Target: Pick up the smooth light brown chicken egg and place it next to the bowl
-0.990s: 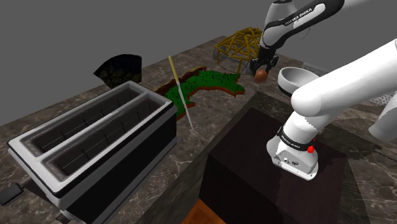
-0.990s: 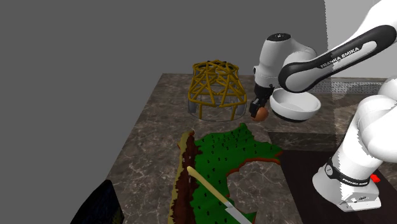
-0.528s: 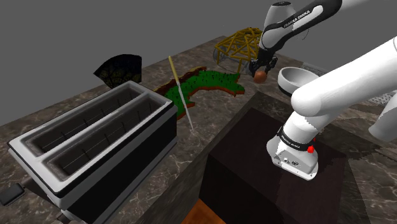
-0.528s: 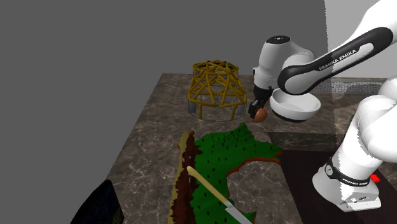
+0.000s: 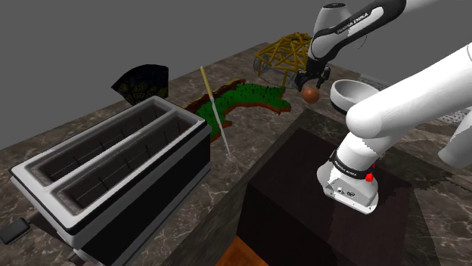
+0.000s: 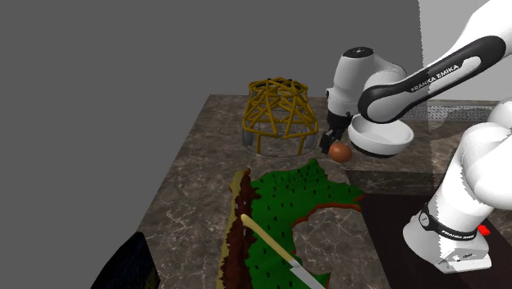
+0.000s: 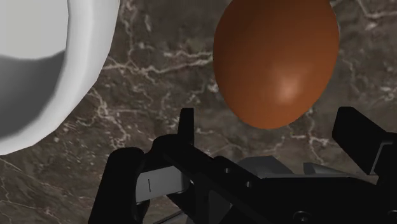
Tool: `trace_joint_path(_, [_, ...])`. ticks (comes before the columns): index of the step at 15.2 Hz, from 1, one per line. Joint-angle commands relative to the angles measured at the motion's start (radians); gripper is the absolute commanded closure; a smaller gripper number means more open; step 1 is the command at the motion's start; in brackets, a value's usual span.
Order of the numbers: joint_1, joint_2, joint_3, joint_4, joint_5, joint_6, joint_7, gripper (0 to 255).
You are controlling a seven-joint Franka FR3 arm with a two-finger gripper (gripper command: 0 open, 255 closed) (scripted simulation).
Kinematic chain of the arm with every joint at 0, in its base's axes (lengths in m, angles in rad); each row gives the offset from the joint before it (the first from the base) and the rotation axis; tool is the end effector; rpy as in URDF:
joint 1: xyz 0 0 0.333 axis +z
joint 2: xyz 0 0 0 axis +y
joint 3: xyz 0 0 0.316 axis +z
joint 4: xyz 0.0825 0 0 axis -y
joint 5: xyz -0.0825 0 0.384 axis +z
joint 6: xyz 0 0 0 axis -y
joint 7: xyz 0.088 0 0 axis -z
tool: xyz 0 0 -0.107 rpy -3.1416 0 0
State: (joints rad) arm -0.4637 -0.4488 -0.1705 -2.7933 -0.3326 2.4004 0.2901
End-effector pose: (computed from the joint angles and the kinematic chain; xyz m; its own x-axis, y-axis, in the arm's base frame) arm 0.2948 -0.2130 0.3403 0.7850 -0.6138 0.0838 -0.6191 -0.7720 0.1441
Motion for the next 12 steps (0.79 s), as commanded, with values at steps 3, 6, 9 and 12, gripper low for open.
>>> trace_joint_path(3, [0.017,-0.093,0.017,0.04,0.031,-0.134,-0.013,0])
trace_joint_path(6, [0.021,-0.112,0.022,0.054,0.038,-0.168,-0.015,0])
trace_joint_path(9, [0.021,-0.112,0.022,0.054,0.038,-0.168,-0.015,0])
trace_joint_path(12, [0.021,-0.112,0.022,0.054,0.038,-0.168,-0.015,0])
